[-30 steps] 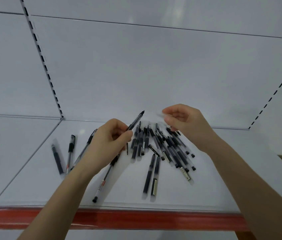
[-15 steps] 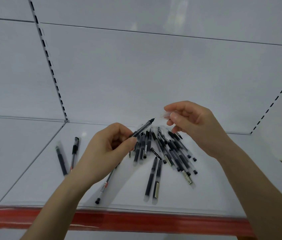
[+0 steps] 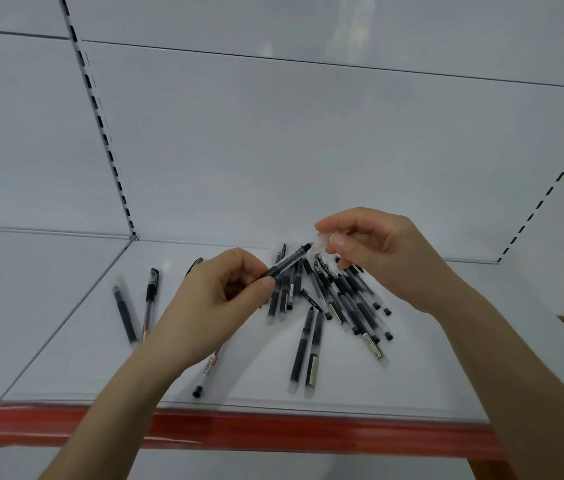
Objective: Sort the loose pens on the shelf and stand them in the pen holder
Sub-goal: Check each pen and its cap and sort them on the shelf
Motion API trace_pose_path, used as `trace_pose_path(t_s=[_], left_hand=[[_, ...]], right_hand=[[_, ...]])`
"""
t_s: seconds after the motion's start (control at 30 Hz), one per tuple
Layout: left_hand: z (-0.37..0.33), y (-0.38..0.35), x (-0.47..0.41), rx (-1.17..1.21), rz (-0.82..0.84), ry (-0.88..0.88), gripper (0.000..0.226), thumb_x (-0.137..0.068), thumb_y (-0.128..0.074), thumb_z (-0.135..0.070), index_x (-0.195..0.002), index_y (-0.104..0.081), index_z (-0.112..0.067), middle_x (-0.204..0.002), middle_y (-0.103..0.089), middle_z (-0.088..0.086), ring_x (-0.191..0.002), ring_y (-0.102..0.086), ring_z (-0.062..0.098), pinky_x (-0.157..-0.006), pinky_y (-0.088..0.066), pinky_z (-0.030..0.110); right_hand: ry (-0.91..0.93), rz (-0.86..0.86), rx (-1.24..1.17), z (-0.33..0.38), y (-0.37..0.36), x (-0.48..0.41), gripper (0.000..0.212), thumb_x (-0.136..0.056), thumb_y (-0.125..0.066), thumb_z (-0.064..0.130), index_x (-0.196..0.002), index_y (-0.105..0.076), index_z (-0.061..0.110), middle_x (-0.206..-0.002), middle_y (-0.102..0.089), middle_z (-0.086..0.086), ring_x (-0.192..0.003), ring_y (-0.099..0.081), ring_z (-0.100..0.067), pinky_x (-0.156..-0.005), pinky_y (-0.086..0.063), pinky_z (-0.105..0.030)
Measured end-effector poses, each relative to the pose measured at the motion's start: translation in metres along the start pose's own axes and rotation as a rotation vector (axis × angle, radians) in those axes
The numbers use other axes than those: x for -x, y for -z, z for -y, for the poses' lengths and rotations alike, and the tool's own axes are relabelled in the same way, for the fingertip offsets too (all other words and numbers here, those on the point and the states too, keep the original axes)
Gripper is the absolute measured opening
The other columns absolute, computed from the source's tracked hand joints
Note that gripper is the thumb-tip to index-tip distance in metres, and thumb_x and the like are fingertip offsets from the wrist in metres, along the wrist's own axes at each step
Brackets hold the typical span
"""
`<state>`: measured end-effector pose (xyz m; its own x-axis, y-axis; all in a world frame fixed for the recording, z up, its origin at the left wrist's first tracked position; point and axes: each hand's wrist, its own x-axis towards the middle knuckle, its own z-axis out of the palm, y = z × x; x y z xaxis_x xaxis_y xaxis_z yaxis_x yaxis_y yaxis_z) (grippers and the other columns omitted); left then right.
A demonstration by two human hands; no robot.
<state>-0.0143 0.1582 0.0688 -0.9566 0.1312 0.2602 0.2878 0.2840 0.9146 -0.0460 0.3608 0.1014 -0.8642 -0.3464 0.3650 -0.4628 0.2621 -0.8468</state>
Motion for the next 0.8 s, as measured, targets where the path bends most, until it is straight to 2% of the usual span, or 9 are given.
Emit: trace_pose_path(t_s=[0.1,0.27,0.4,0.53,0.6,0.7,0.8], left_hand=[[-0.002,0.000,0.002,0.005,0.014,0.001,0.011,-0.084,-0.059,-0.009,-0.075,-0.061,-0.014,-0.064,-0.065,0.005,-0.045,-0.045,0.005,-0.047,-0.038,0.014],[-0.002,-0.001,0.002,0.026,0.029,0.002,0.009,-0.086,-0.057,-0.010,-0.078,-0.061,-0.012,-0.061,-0.065,-0.001,-0.044,-0.043,0.007,-0.044,-0.035,0.012],[-0.001,-0.003,0.003,0.033,0.034,0.005,0.010,-0.087,-0.057,-0.009,-0.078,-0.061,-0.012,-0.061,-0.065,-0.002,-0.044,-0.043,0.007,-0.044,-0.035,0.012],[0.000,-0.003,0.003,0.050,0.022,0.016,0.009,-0.086,-0.057,-0.008,-0.079,-0.061,-0.011,-0.060,-0.064,-0.001,-0.043,-0.042,0.006,-0.044,-0.035,0.012],[0.000,-0.002,0.004,0.057,0.013,0.019,0.009,-0.086,-0.057,-0.008,-0.078,-0.061,-0.011,-0.060,-0.064,0.000,-0.044,-0.043,0.006,-0.043,-0.035,0.012],[0.000,0.000,0.004,0.073,0.005,0.020,0.008,-0.086,-0.057,-0.007,-0.079,-0.061,-0.009,-0.064,-0.065,0.004,-0.044,-0.043,0.007,-0.043,-0.035,0.012],[0.000,-0.002,0.003,0.080,0.006,0.017,0.009,-0.086,-0.057,-0.007,-0.078,-0.061,-0.011,-0.063,-0.065,0.004,-0.043,-0.043,0.006,-0.043,-0.035,0.011]], right_hand=[[-0.014,0.009,-0.020,0.002,0.002,0.000,0.025,-0.089,-0.053,0.001,-0.096,-0.063,0.023,-0.085,-0.065,0.005,-0.073,-0.063,-0.002,-0.066,-0.052,-0.015],[-0.079,-0.079,-0.187,0.004,0.003,-0.003,0.015,-0.085,-0.059,0.006,-0.094,-0.060,0.017,-0.083,-0.067,-0.003,-0.066,-0.064,-0.005,-0.060,-0.051,-0.016],[-0.095,-0.079,-0.294,0.003,-0.001,-0.001,0.016,-0.078,-0.059,0.019,-0.094,-0.061,0.017,-0.080,-0.072,-0.001,-0.075,-0.067,-0.011,-0.066,-0.054,-0.020],[-0.126,-0.199,-0.430,-0.001,0.000,-0.004,0.013,-0.091,-0.051,0.007,-0.097,-0.058,0.016,-0.082,-0.070,-0.004,-0.087,-0.071,-0.019,-0.072,-0.057,-0.023],[-0.131,-0.239,-0.406,-0.003,0.002,-0.005,0.017,-0.094,-0.047,0.007,-0.100,-0.059,0.019,-0.082,-0.065,-0.004,-0.084,-0.071,-0.016,-0.071,-0.056,-0.022],[-0.106,-0.166,-0.165,-0.006,0.004,-0.003,0.026,-0.094,-0.048,0.009,-0.107,-0.059,0.028,-0.077,-0.064,0.008,-0.071,-0.061,-0.005,-0.063,-0.049,-0.017],[-0.137,-0.113,-0.102,-0.006,0.002,-0.001,0.017,-0.085,-0.060,0.017,-0.099,-0.059,0.027,-0.073,-0.069,0.010,-0.066,-0.055,-0.008,-0.059,-0.045,-0.018]])
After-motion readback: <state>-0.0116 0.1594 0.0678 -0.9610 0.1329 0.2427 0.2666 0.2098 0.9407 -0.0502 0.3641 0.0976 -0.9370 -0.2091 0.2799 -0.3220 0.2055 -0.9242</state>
